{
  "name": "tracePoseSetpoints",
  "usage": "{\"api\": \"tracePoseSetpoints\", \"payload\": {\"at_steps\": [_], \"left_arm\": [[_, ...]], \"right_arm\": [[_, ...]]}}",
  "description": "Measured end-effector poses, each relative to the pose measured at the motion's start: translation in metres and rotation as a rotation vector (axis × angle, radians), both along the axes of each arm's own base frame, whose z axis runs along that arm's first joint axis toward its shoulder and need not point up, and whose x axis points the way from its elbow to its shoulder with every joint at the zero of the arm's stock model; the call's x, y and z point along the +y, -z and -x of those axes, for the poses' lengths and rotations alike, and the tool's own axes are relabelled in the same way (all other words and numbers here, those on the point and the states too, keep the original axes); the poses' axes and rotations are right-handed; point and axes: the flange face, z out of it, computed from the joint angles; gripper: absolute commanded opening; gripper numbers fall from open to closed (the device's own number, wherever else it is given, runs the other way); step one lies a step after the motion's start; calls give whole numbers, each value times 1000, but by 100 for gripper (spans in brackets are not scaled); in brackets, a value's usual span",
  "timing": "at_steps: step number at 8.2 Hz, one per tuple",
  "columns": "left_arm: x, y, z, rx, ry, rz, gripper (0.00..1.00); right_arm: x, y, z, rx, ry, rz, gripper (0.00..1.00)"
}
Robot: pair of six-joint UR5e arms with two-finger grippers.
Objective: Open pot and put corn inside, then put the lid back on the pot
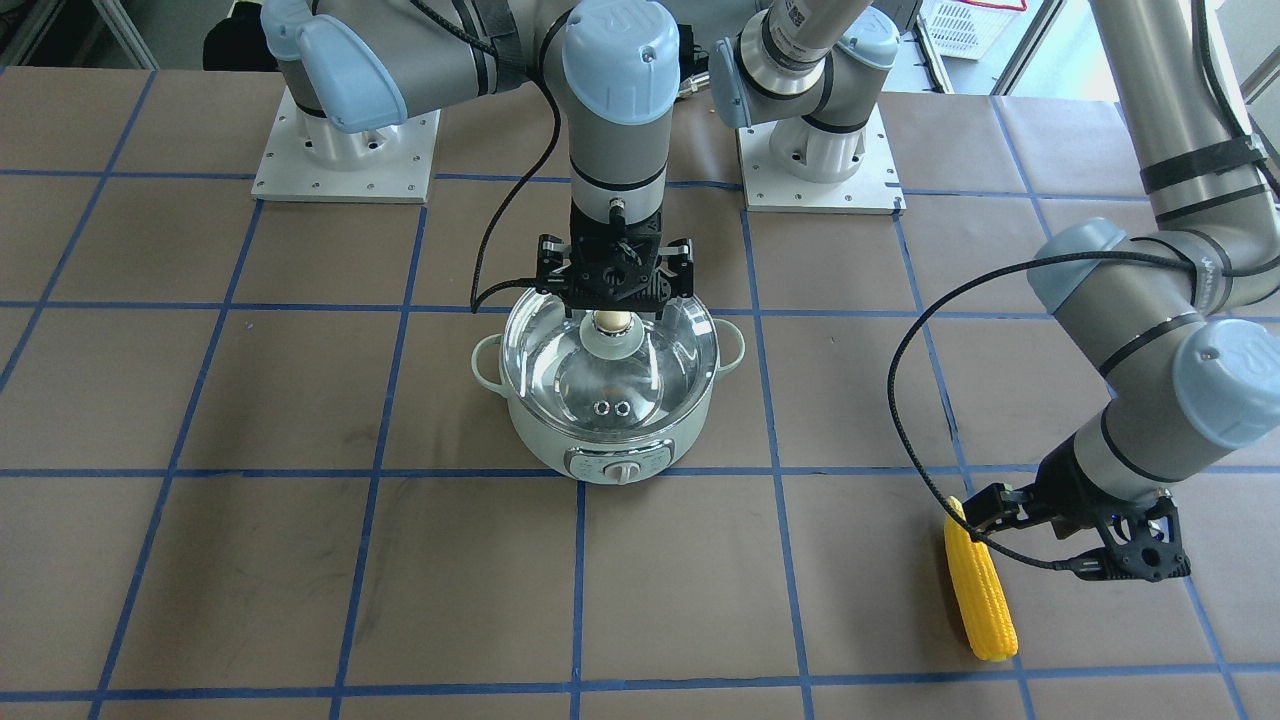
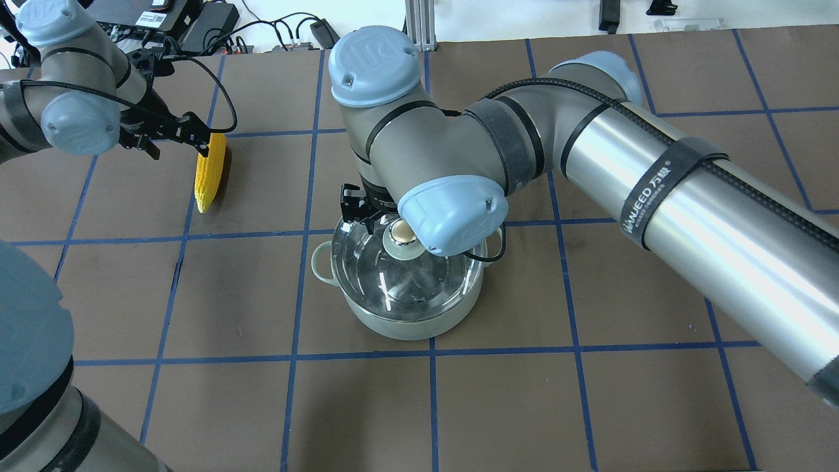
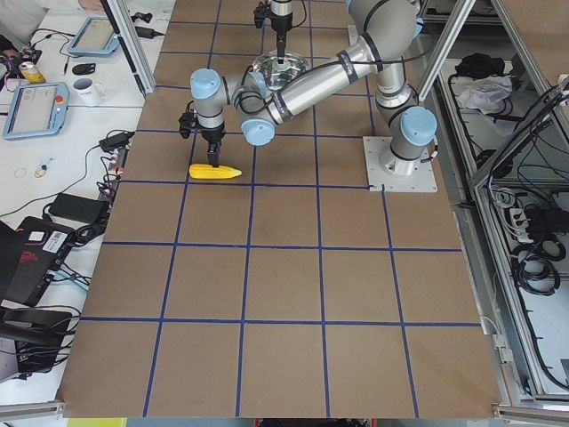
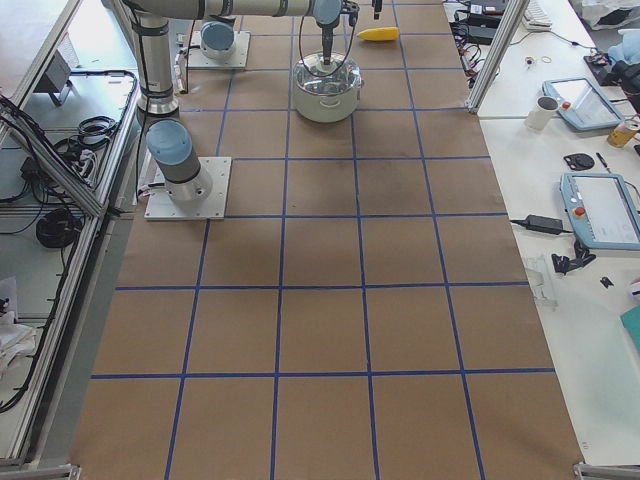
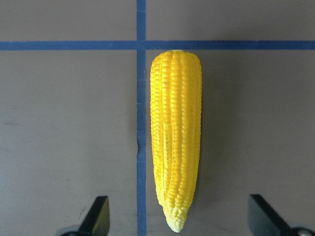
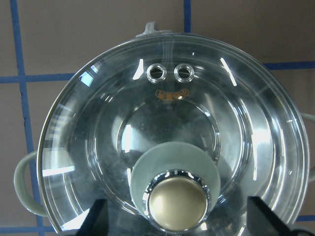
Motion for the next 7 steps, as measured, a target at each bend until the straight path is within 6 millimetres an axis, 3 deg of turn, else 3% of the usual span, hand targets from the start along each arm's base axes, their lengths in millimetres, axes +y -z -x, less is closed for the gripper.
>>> {"api": "tracePoseSetpoints", "payload": {"at_steps": [2,3,6,7], "left_arm": [[-10,33,-4,0,2,-6,100],[-14,45,-5,-2,1,-4,100],[-19,74,-6,6,-1,-25,100],[-20,80,-7,9,-2,-32,86]], "right_arm": [[1,10,-1,5,3,-9,98],[0,12,-1,5,4,-9,87],[-1,16,-2,5,2,-8,80],[-2,17,-2,6,2,-9,73]]}}
